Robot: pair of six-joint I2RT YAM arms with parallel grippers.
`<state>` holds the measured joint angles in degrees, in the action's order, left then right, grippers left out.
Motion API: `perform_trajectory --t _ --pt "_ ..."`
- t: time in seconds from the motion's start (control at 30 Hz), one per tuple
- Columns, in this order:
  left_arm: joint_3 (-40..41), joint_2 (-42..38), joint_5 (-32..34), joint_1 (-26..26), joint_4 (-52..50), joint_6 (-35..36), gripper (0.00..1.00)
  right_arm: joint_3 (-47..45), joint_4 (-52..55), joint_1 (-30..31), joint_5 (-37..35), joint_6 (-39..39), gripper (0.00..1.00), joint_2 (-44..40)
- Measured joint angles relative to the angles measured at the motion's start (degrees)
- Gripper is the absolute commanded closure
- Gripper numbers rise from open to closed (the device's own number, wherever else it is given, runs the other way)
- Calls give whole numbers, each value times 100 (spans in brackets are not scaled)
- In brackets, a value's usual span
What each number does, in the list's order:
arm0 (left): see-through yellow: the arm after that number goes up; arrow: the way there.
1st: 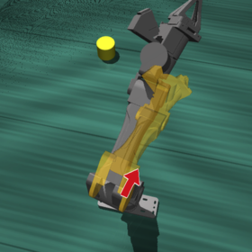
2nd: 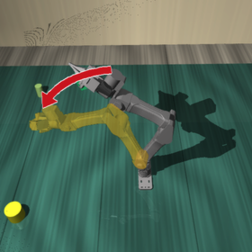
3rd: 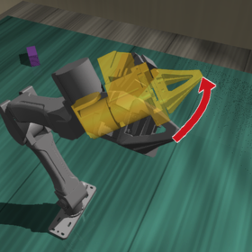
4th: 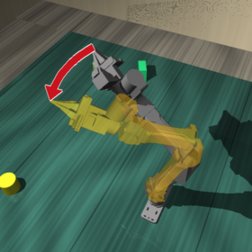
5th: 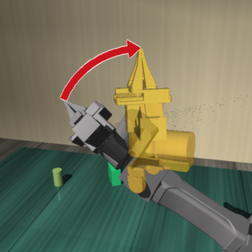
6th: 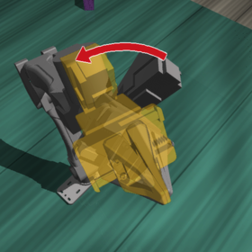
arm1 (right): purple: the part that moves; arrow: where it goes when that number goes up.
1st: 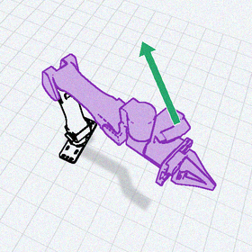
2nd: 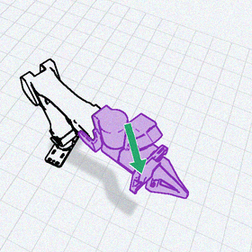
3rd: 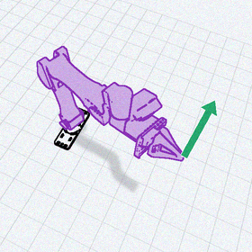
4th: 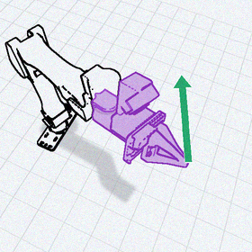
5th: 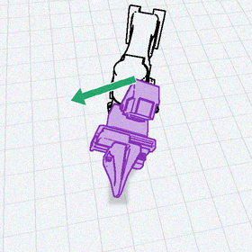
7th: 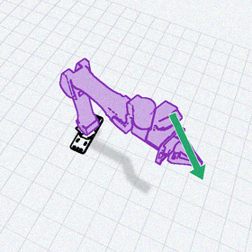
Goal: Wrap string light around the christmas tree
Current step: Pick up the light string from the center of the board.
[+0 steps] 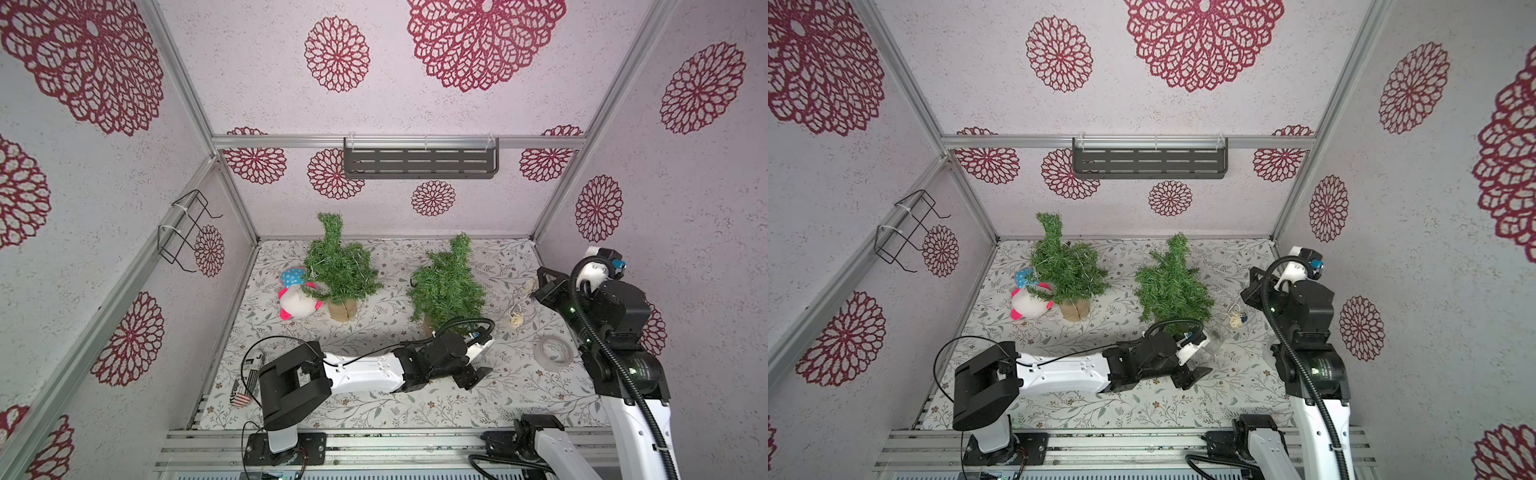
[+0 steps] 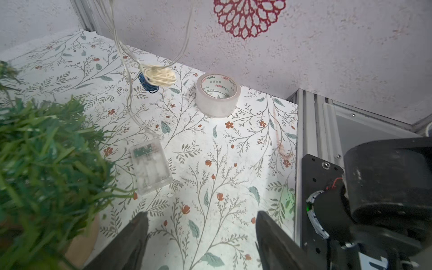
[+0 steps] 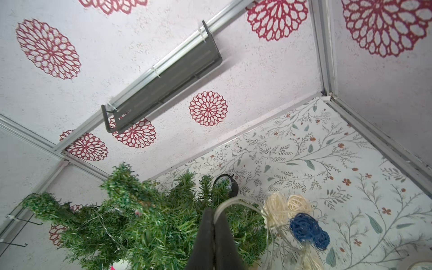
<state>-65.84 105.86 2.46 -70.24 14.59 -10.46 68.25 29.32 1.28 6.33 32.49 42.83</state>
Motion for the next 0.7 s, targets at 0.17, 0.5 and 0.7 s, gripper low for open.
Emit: perform_trajectory --t 0.17,0.5,0.7 --pt "-199 328 205 2 339 87 28 487 35 -2 11 0 100 122" --pt "-787 1471 487 26 922 553 30 1941 195 0 225 2 100 774" --pt "-1062 1836 765 31 1228 918 33 2194 160 0 474 111 100 844"
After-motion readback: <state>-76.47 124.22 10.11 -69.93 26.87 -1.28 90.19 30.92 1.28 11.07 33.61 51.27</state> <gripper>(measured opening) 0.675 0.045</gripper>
